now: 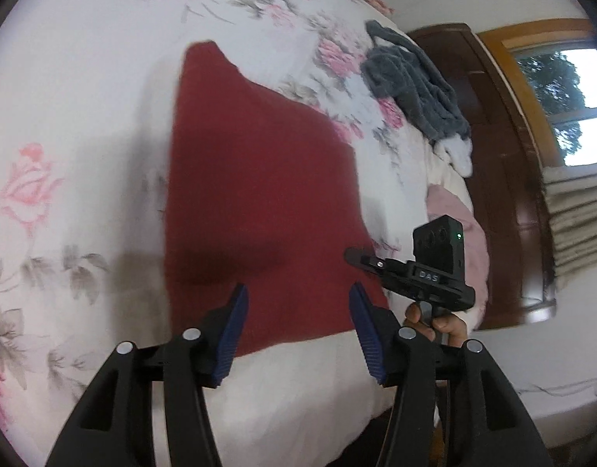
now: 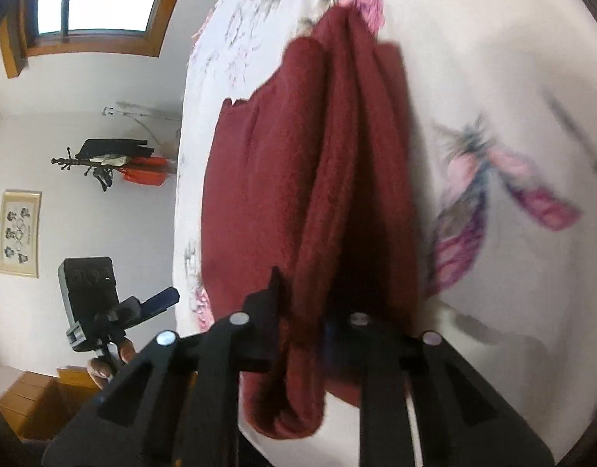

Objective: Fold small clothes

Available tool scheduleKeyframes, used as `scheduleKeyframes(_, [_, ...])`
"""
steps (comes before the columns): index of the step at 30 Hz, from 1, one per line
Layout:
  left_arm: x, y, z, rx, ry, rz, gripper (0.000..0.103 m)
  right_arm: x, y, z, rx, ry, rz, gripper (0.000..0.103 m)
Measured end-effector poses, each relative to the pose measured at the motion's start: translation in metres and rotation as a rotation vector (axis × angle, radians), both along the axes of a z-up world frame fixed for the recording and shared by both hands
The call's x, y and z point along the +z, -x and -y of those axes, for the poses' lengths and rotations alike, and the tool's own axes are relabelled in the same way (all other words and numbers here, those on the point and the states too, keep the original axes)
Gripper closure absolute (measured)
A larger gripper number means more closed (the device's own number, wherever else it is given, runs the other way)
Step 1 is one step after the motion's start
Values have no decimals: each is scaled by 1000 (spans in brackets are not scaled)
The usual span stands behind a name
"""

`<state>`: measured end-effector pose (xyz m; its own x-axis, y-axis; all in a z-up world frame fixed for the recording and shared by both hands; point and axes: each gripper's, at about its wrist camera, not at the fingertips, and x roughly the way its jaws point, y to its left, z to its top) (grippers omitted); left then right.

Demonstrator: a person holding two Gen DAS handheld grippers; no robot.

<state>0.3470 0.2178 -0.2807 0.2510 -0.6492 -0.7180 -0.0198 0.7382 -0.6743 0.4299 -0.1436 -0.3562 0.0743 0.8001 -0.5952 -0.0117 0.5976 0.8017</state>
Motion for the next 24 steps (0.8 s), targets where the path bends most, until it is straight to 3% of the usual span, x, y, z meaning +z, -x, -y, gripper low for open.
scheduleKeyframes(3, [2, -5, 19, -61, 24, 16, 49, -5, 5, 22, -66, -7, -1, 91])
scheduleKeyframes(14, [-22, -8, 73, -236, 102, 4, 49, -17, 15, 24, -94, 18, 0, 91])
scheduleKeyframes(17, [-48, -8, 80, -259, 58, -61, 49, -10, 5, 23, -83, -43, 30, 82])
scheduleKeyframes(20, [-68, -5, 80, -262, 48, -97, 49, 3, -23, 21, -116, -25, 57, 56])
scheduleKeyframes(24, [-77, -4, 79, -245, 55, -115, 49, -2, -70, -1, -77, -19, 11, 54])
